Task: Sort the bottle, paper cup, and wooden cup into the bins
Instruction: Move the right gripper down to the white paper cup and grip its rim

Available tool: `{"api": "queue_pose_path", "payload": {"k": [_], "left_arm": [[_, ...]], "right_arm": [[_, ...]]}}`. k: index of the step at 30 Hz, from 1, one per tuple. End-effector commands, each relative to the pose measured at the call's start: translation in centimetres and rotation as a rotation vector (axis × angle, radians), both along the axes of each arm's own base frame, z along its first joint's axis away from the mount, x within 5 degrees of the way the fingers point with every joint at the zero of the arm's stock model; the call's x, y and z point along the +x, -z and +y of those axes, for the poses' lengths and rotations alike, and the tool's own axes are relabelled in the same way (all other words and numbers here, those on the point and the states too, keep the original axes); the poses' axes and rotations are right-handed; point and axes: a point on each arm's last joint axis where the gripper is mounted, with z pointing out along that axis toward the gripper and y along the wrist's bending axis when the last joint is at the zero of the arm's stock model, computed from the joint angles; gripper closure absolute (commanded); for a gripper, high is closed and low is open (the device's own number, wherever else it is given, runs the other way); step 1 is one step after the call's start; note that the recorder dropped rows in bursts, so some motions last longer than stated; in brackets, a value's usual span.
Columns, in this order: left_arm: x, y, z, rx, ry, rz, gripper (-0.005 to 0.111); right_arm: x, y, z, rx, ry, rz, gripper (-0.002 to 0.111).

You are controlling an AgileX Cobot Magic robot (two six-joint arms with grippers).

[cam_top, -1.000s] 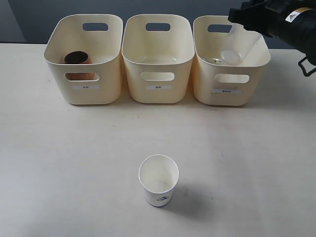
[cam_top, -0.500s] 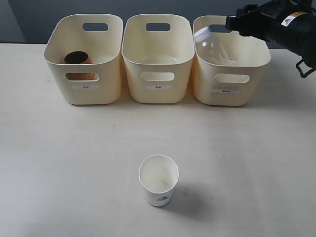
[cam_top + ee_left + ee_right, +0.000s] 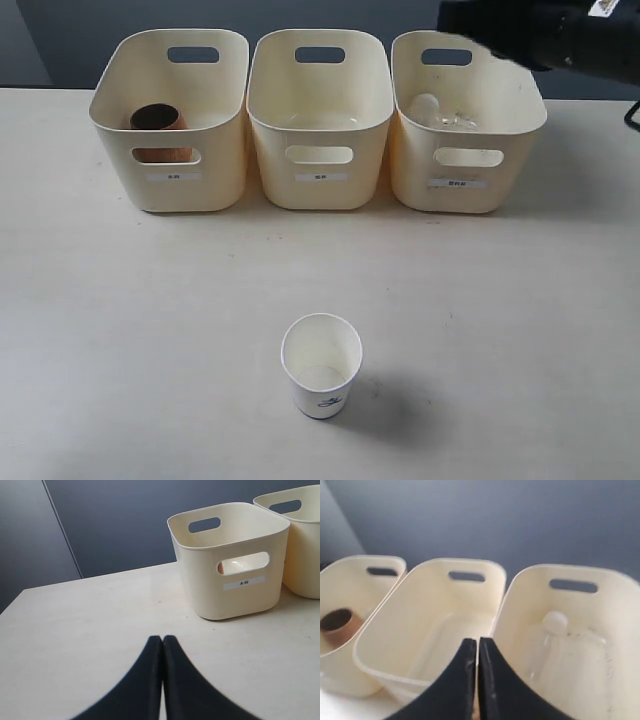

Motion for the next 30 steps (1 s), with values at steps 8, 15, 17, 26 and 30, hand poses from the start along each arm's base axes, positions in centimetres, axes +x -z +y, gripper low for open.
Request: {"api": "queue_pose_path", "payload": {"k": [8, 15, 17, 26, 30], "left_arm": [[0.0, 0.0, 0.0, -0.003, 0.003, -0.004, 0.107], [0.0, 0.0, 0.0, -0.003, 0.003, -0.004, 0.107], [0.0, 0.0, 0.0, -0.003, 0.003, -0.004, 0.107], [0.0, 0.0, 0.0, -0.003, 0.003, -0.004, 0.107], [0.0, 0.0, 0.0, -0.003, 0.003, -0.004, 0.107]], "right_arm": [[-4.6, 5.1, 3.3, -0.114, -0.186, 0.333, 0.107], [-6.1, 8.1, 2.5, -0.093, -0.155, 0.430, 0.091], [-6.4, 8.6, 2.4, -0.084, -0.146, 0.452, 0.076], [-8.1, 10.1, 2.7, -0.018, -0.139, 0.620, 0.054], [-9.1, 10.0, 4.3, -0.021, -0.201, 0.608, 0.068]]}}
